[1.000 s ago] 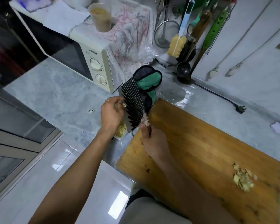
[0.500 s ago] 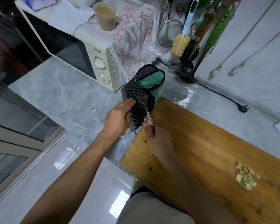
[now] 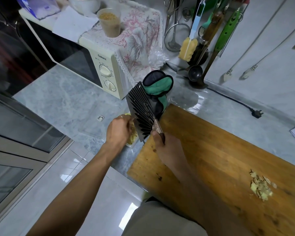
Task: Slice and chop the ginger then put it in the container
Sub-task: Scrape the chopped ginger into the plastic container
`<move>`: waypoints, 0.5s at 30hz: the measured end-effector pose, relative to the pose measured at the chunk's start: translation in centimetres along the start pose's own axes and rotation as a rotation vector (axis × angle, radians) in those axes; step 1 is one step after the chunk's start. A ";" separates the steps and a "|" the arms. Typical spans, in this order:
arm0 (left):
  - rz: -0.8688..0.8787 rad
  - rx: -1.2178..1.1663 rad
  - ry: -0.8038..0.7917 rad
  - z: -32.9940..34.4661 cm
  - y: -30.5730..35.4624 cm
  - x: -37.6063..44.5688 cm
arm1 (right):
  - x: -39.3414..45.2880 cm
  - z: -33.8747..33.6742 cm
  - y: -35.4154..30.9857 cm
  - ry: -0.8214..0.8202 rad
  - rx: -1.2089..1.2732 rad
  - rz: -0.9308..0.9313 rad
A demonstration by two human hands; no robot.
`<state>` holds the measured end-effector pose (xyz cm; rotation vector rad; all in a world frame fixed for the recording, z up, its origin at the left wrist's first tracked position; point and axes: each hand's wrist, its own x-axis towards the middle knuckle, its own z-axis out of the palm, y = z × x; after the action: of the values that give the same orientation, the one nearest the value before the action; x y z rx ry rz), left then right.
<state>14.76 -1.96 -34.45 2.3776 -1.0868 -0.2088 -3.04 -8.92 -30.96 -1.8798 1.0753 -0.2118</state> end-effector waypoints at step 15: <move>0.223 0.042 -0.076 0.0 0.3 -0.8 | -0.3 -2.0 0.3 0.005 -0.108 -0.027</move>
<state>14.05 -1.52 -34.39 2.2781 -1.3935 -0.1996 -4.48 -10.01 -30.05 -1.9921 1.0839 -0.1763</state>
